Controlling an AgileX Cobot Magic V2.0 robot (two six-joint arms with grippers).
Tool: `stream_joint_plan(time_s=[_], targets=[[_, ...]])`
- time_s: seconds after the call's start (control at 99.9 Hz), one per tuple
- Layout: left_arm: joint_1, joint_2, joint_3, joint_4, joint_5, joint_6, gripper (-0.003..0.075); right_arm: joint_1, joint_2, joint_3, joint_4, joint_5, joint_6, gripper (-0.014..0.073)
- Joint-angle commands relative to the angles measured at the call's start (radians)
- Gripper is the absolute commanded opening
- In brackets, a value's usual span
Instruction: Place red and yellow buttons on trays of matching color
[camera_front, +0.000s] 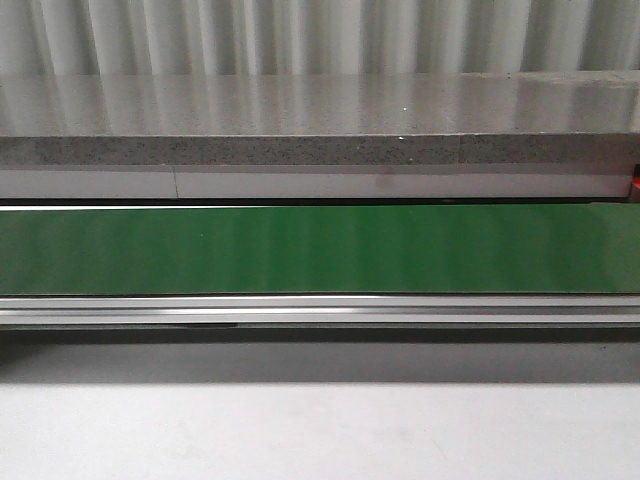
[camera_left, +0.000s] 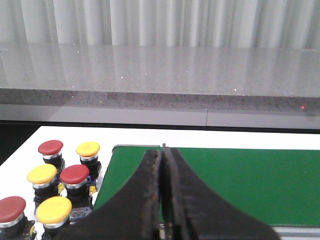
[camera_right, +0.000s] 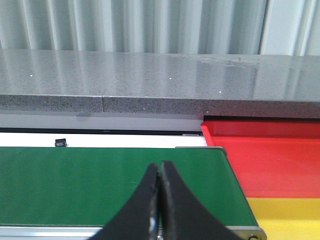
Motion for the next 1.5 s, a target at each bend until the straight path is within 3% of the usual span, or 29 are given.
stream_joint_plan(time_s=[0.0,0.48,0.58,0.65,0.821,0.921,1.141,1.491], targets=[[0.002,0.085,-0.109,0.002,-0.003,-0.007,-0.002,-0.005,-0.011,0.002,-0.008,-0.076,-0.001,-0.0066],[0.002,0.439,-0.426,0.002,0.167,-0.007,-0.0018,-0.005,-0.011,0.002,-0.008,-0.076,-0.001,-0.0066],[0.002,0.507,-0.486,0.002,0.231,-0.007,0.002,-0.005,-0.011,0.002,-0.008,-0.076,-0.001,-0.0066],[0.002,0.552,-0.523,0.002,0.26,-0.007,0.0109,-0.005,-0.011,0.002,-0.008,-0.076,-0.001,-0.0066],[0.002,0.636,-0.586,0.002,0.295,-0.007,0.0433,-0.005,-0.011,0.002,-0.008,-0.076,-0.001,-0.0066],[0.002,0.683,-0.624,0.002,0.344,-0.007,0.0538,-0.005,-0.011,0.002,-0.008,-0.076,-0.001,-0.0066],[0.035,0.763,-0.696,0.004,0.475,-0.058,0.0523,-0.005,-0.011,0.002,-0.008,-0.076,-0.001,-0.0066],[0.29,0.96,-0.787,0.0,0.712,-0.076,0.0482,-0.005,-0.011,0.002,-0.008,-0.076,-0.001,-0.0066]])
